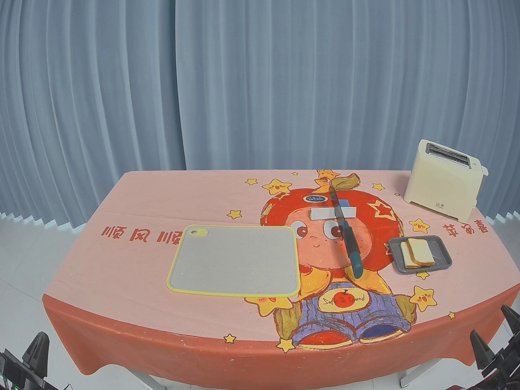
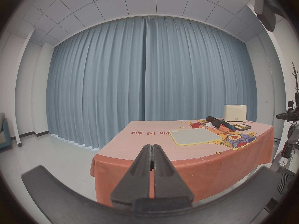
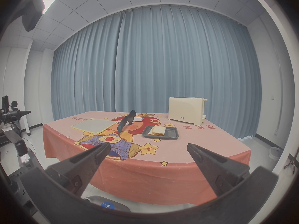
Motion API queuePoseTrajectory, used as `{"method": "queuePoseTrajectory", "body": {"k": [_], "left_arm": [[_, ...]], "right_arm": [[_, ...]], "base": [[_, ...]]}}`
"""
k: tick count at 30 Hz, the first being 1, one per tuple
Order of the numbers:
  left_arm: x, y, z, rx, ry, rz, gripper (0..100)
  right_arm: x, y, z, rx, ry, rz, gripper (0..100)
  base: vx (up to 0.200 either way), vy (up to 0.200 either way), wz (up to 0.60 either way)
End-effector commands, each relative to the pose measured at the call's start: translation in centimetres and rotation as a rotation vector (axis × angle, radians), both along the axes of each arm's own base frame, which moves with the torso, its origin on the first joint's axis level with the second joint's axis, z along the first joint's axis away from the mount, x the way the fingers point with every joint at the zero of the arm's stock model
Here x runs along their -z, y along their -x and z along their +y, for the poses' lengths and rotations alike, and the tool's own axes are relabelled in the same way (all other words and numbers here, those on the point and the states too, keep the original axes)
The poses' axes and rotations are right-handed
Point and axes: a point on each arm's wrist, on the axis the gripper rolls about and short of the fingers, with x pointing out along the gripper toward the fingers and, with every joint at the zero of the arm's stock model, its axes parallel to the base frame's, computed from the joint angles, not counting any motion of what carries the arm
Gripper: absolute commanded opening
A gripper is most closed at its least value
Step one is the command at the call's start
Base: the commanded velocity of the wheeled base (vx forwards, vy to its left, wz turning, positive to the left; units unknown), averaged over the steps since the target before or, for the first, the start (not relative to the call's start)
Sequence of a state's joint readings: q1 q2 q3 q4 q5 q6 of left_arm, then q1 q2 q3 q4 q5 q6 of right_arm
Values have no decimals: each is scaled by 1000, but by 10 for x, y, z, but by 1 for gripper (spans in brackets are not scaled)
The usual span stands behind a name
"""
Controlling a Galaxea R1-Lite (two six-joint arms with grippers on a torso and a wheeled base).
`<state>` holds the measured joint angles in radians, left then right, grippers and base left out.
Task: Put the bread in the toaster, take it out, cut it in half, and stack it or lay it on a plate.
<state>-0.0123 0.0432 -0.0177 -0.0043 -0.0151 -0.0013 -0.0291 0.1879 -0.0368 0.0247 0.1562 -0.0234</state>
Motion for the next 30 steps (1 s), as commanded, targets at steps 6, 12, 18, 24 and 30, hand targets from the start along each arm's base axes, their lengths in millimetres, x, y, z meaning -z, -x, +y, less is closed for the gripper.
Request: {"method": "queuePoseTrajectory", "body": {"k": [6,12,18,24,30], "left_arm": [[5,-1,0,0,0,19,0],[5,-1,0,0,0,19,0],[5,-1,0,0,0,19,0],[5,-1,0,0,0,19,0],[5,-1,0,0,0,19,0]], "right_arm": [[1,0,-1,-34,17,-3,100],[1,0,-1,-37,19,-8,100],[1,2,-1,-28,19,-34,100],[2,5,-1,-24,20,-68,100],[2,8,0,-23,20,-95,100]], "base": [[0,0,0],[0,0,0],[0,0,0],[0,0,0],[0,0,0]]}}
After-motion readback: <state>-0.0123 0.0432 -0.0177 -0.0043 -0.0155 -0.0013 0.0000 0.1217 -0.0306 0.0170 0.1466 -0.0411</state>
